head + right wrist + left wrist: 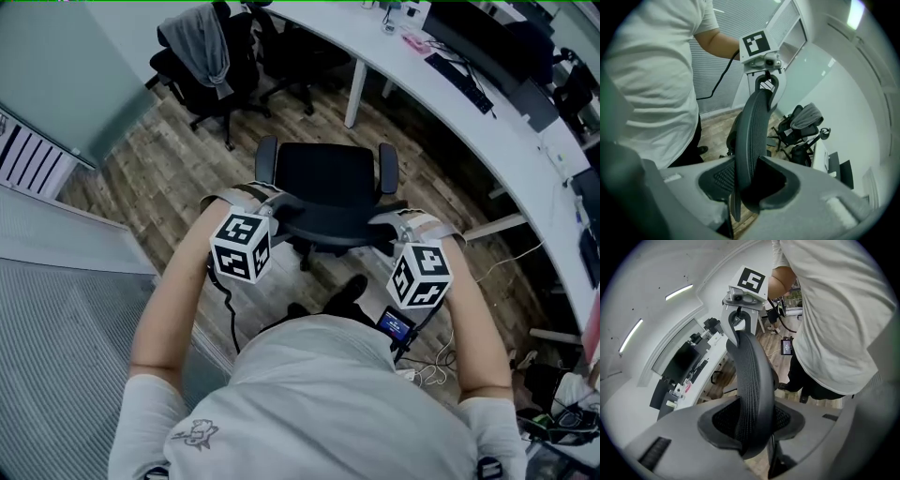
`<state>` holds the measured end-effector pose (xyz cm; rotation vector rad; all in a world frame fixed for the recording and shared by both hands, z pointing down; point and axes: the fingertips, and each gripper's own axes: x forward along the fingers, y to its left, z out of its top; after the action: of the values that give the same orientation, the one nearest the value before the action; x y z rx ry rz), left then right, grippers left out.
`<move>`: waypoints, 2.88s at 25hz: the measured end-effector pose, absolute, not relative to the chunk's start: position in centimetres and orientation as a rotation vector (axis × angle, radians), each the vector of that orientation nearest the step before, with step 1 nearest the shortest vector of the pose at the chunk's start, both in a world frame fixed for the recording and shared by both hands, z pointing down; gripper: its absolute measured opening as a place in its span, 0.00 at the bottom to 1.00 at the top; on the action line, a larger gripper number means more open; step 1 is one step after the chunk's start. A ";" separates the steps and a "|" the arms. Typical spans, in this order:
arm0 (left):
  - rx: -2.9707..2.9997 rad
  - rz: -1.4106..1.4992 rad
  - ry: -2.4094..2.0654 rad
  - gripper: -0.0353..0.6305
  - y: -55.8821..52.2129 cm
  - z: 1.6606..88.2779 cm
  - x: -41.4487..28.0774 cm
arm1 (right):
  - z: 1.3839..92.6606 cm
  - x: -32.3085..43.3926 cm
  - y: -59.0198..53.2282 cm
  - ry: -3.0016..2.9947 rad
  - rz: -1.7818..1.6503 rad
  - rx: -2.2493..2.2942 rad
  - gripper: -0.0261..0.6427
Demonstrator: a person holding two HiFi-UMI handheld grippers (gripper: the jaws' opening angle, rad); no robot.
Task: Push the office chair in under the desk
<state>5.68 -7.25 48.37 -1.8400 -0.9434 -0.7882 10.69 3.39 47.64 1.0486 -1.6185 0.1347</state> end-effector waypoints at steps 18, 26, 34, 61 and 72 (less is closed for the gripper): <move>-1.721 -0.696 -1.085 0.27 0.5 48.5 24.4 | 47.6 27.7 11.7 -1.515 0.228 1.214 0.21; -1.692 -0.672 -1.102 0.27 3.3 48.6 32.4 | 47.6 35.1 14.7 -1.484 0.231 1.260 0.21; -1.674 -0.652 -1.119 0.27 5.9 48.9 38.5 | 47.9 41.0 17.4 -1.420 0.237 1.317 0.21; -1.511 -0.537 -1.319 0.27 9.0 49.0 56.1 | 48.1 55.9 20.5 -1.290 0.440 1.467 0.21; -1.407 -0.463 -1.399 0.27 8.8 48.9 63.5 | 48.0 62.0 20.3 -1.194 0.544 1.549 0.21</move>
<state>63.54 8.76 48.90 -1.4066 -1.3986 -0.4631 61.98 20.28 47.99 1.5488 -1.1936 0.5436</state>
